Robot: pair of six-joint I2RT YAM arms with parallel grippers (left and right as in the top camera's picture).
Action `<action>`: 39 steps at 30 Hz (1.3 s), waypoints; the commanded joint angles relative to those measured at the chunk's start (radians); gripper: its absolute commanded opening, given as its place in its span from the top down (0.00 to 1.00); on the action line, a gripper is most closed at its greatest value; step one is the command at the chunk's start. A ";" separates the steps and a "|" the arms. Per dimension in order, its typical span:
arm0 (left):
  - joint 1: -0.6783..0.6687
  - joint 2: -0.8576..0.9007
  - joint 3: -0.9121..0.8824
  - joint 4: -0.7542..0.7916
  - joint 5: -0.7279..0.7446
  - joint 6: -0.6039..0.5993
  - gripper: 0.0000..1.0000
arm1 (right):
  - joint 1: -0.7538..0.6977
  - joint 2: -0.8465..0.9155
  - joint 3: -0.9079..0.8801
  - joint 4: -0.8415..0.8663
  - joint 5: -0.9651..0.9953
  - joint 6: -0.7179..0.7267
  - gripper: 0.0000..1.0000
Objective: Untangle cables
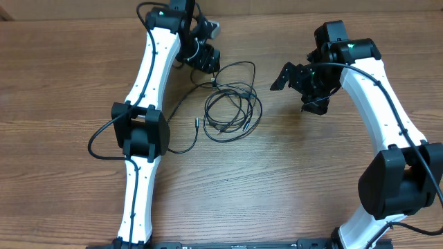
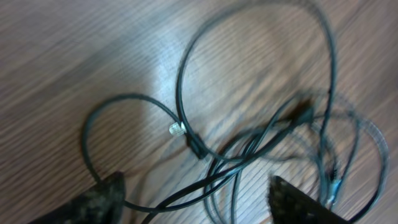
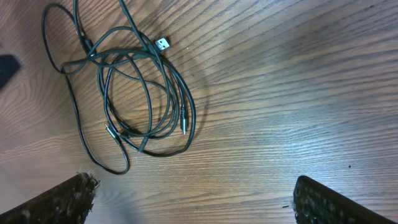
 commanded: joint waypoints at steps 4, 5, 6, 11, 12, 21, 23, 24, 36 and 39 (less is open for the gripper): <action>-0.004 0.051 0.007 -0.013 -0.036 0.185 0.32 | -0.003 -0.014 0.024 0.002 0.011 -0.013 0.00; -0.004 0.052 0.007 -0.018 -0.056 0.201 0.31 | -0.003 -0.014 0.024 0.002 0.011 -0.013 0.00; -0.003 0.052 0.007 -0.018 -0.077 0.213 0.31 | -0.003 -0.014 0.024 0.002 0.011 -0.013 0.00; -0.003 0.053 0.007 -0.026 -0.079 0.240 0.33 | -0.002 -0.014 0.024 0.004 0.011 -0.013 0.00; -0.003 0.053 0.007 -0.037 -0.072 0.259 0.32 | -0.003 -0.014 0.024 0.003 0.011 -0.013 0.00; -0.006 0.056 0.007 -0.068 -0.047 0.363 0.38 | -0.002 -0.014 0.023 0.006 0.018 -0.013 0.00; -0.006 0.059 0.006 -0.067 -0.047 0.373 0.37 | -0.002 -0.014 0.023 0.006 0.018 -0.013 0.00; -0.006 0.060 0.006 -0.066 -0.047 0.374 0.37 | -0.003 -0.014 0.023 0.006 0.018 -0.013 0.00; -0.007 0.063 -0.117 0.009 -0.046 0.412 0.38 | -0.003 -0.014 0.023 0.006 0.023 -0.013 0.00; -0.008 0.063 -0.140 0.051 -0.042 0.408 0.41 | -0.002 -0.014 0.023 0.006 0.029 -0.013 0.00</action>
